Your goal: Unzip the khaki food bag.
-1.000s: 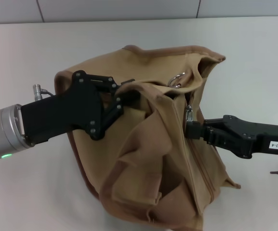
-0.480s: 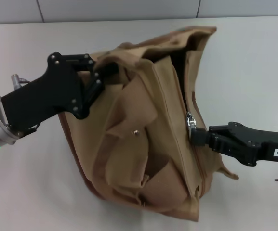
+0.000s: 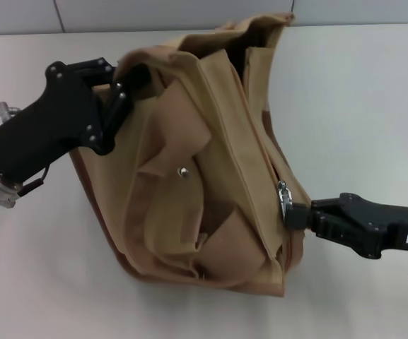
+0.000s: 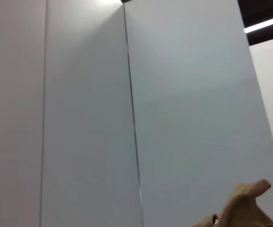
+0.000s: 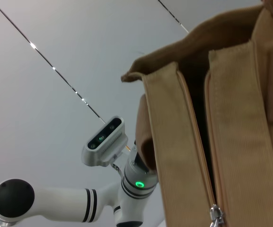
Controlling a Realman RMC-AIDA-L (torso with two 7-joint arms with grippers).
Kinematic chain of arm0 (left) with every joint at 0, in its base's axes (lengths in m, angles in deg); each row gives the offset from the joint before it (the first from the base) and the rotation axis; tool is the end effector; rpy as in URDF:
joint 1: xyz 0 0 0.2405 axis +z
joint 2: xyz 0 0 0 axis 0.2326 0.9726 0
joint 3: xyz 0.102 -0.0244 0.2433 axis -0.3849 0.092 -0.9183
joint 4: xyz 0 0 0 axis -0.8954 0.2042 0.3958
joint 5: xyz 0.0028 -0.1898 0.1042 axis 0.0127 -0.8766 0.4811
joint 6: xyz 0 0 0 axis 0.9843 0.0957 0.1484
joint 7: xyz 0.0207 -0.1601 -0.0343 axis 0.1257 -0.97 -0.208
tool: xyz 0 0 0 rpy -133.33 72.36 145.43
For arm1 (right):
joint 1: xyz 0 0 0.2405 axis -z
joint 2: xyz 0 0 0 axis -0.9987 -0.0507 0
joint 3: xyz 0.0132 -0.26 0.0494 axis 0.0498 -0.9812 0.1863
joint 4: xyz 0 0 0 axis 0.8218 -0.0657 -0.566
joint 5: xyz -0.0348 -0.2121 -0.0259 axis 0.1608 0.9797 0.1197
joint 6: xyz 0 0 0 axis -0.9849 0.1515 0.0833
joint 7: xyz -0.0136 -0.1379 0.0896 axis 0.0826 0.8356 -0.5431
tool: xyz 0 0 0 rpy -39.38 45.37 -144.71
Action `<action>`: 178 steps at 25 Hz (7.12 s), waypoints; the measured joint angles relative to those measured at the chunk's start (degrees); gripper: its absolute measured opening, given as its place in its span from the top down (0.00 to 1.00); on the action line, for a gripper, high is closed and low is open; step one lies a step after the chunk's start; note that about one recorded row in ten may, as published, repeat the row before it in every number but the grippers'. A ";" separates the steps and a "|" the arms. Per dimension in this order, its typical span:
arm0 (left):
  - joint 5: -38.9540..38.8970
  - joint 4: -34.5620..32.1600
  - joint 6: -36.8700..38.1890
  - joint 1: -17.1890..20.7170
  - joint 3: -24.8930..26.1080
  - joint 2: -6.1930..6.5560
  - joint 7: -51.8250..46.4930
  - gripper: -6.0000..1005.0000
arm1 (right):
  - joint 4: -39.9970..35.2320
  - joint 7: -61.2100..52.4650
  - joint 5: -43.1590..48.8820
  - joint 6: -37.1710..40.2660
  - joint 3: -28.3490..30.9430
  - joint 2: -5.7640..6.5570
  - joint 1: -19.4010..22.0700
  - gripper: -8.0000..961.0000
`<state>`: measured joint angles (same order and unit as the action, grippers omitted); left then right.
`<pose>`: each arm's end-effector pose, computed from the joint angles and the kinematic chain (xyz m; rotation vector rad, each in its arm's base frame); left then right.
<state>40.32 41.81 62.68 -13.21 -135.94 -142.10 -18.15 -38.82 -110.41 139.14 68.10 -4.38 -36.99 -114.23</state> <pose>-0.2330 0.3059 -0.0120 -2.2571 -0.0548 -1.3659 0.2606 0.2621 -0.0378 2.5615 -1.0304 -1.1519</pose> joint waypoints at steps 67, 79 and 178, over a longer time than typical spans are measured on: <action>-6.15 1.42 -1.21 2.09 -0.26 0.14 0.00 0.93 | -5.50 44.93 3.63 -10.35 15.79 -3.15 12.16 0.45; -6.17 1.42 -1.04 1.68 -0.26 0.14 -0.03 0.93 | 0.38 50.61 3.83 -17.03 13.19 -3.27 8.45 0.50; 21.21 -9.64 10.76 6.90 -2.77 7.21 -19.62 0.17 | -8.32 24.72 0.90 7.20 1.40 -3.10 2.84 0.13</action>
<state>61.54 32.18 73.45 -6.31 -138.71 -134.89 -37.77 -47.13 -85.70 140.04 75.30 -2.97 -40.09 -111.39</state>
